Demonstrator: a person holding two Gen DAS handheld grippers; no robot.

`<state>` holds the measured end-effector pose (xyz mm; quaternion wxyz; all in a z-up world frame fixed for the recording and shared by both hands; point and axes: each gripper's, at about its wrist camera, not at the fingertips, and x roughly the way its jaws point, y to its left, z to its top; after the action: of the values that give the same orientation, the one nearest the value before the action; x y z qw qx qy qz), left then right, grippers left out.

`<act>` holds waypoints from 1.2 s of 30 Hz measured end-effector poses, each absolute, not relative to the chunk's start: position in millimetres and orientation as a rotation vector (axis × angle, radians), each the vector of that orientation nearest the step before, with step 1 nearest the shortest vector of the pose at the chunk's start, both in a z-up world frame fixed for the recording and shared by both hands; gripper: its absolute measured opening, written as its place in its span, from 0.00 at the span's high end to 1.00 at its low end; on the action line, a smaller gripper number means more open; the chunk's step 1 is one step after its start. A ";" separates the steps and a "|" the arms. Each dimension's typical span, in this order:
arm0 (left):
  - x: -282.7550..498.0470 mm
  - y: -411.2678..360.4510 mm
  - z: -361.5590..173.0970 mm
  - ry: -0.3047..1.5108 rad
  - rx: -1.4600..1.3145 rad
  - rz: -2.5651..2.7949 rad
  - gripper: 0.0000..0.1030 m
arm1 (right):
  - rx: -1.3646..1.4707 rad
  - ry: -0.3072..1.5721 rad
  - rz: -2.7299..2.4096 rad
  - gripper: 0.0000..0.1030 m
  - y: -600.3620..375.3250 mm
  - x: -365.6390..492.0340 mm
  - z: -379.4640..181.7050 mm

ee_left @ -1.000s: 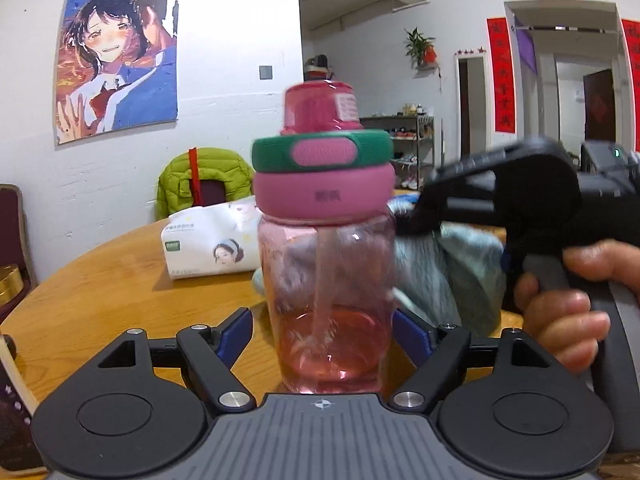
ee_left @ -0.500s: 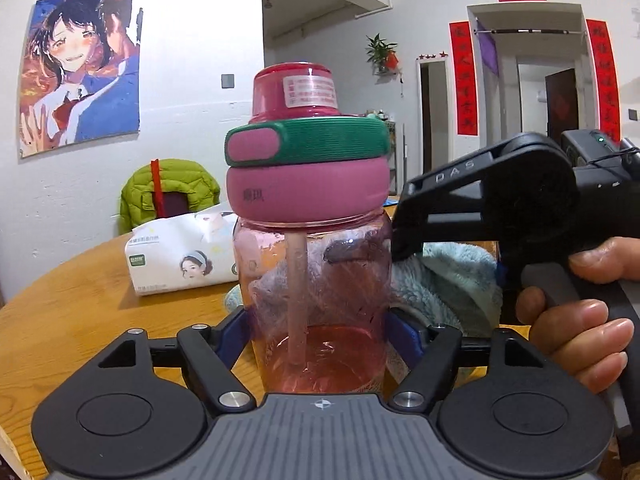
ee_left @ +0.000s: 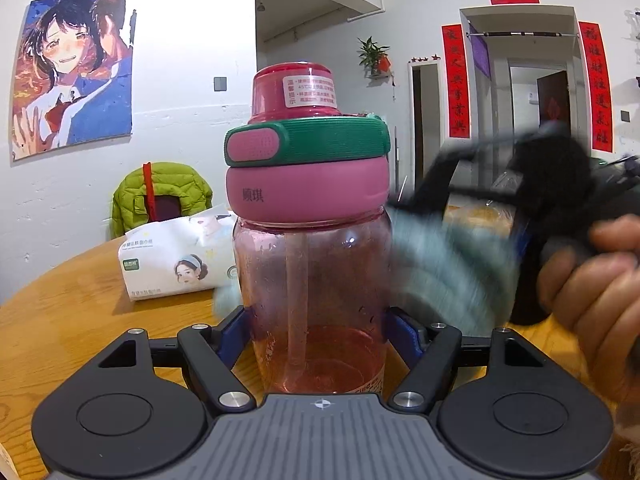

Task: Clean container
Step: 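Hold the pink bottle with the left tool while the right tool rubs the towel along its side, then hold the bottle with the left tool while the right tool wipes the towel up and down its side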

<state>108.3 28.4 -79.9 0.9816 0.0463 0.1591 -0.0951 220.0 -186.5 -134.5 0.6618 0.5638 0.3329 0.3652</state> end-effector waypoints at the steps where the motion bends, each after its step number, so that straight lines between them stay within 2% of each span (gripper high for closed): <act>1: 108.3 28.4 -79.8 0.321 0.095 -0.191 0.31 | 1.226 0.809 0.769 0.85 -183.2 221.8 -137.7; 3: 108.2 28.5 -79.5 0.321 0.096 -0.190 0.31 | 1.164 0.895 0.685 0.85 -177.7 226.1 -145.6; 6: 107.0 27.6 -77.0 0.326 0.103 -0.190 0.31 | 1.098 0.920 0.645 0.85 -173.2 228.1 -145.7; 8: 106.7 28.5 -76.8 0.326 0.108 -0.192 0.30 | 1.093 0.865 0.678 0.84 -175.0 224.7 -137.0; 13: 106.2 29.5 -77.2 0.327 0.103 -0.187 0.30 | 1.305 0.662 0.900 0.84 -193.2 218.7 -128.2; 15: 105.9 29.6 -77.6 0.325 0.102 -0.180 0.30 | 1.295 0.702 0.893 0.84 -188.3 221.4 -131.2; 19: 105.9 30.2 -77.8 0.326 0.101 -0.173 0.31 | 1.136 0.913 0.689 0.84 -172.6 231.9 -147.3; 21: 105.6 29.7 -77.8 0.327 0.102 -0.171 0.31 | 1.088 0.942 0.651 0.85 -167.7 234.3 -150.4; 25: 101.9 26.3 -76.6 0.336 0.103 -0.143 0.29 | 0.976 0.897 0.648 0.83 -161.0 231.0 -135.8; 27: 97.7 22.5 -74.9 0.356 0.093 -0.111 0.24 | 0.963 0.844 0.674 0.82 -162.1 228.8 -129.4; 33: 88.5 16.1 -72.0 0.397 0.067 -0.055 0.24 | 1.019 0.627 0.734 0.82 -181.1 218.9 -111.1; 36: 88.1 12.7 -74.4 0.388 0.101 -0.060 0.26 | 1.080 0.624 0.805 0.82 -181.2 221.8 -113.3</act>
<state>88.1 12.7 -74.4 0.9795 0.0504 0.1925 -0.0297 221.8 -181.2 -113.3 0.7370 0.4916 0.2843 0.3664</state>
